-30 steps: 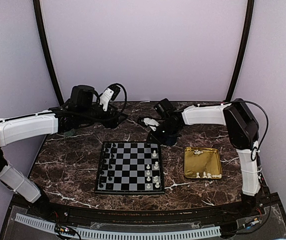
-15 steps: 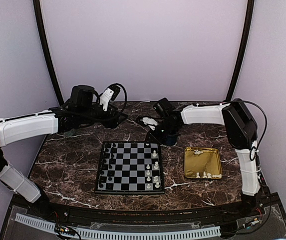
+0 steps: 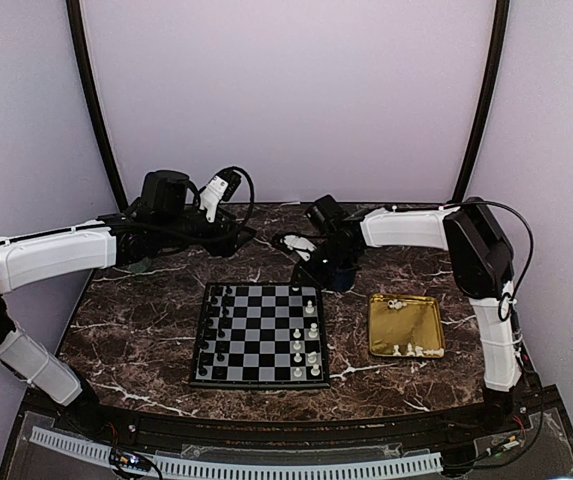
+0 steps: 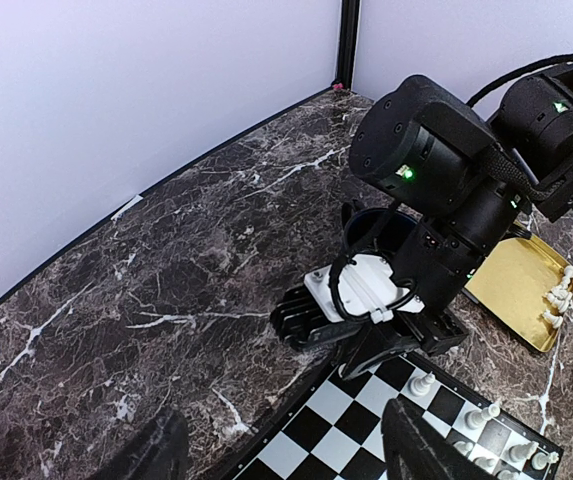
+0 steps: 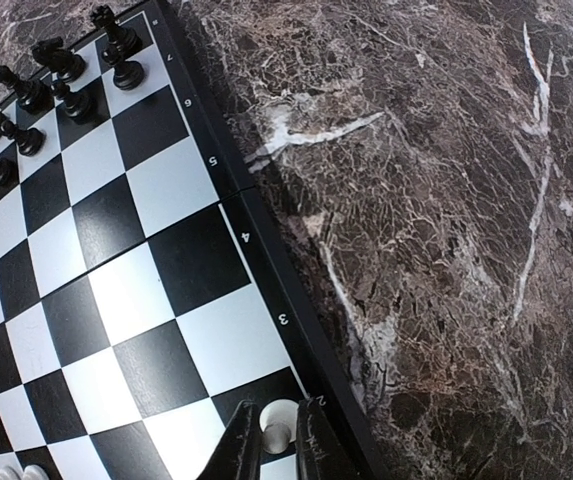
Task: Set up the chess pieces on the board
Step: Place the pawn at h2.
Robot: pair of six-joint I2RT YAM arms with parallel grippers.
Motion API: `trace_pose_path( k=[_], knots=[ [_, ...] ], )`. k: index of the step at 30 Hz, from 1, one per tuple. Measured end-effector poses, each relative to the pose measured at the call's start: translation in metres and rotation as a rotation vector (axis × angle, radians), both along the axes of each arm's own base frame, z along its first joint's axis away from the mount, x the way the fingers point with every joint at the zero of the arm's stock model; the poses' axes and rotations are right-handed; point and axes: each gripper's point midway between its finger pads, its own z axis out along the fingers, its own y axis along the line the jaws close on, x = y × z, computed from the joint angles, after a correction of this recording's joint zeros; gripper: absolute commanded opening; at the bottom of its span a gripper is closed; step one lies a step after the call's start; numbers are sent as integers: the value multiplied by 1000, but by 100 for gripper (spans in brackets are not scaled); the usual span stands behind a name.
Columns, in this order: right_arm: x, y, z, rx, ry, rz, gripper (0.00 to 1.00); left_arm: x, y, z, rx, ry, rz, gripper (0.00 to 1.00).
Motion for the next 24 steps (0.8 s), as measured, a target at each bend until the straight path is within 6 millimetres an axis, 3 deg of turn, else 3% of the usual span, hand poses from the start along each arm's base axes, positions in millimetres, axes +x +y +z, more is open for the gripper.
trace_pose_path(
  k=[24],
  knots=[
    [-4,1,-1,-8,-1,25,13,-1,-1,0,-2,2,-6,68]
  ],
)
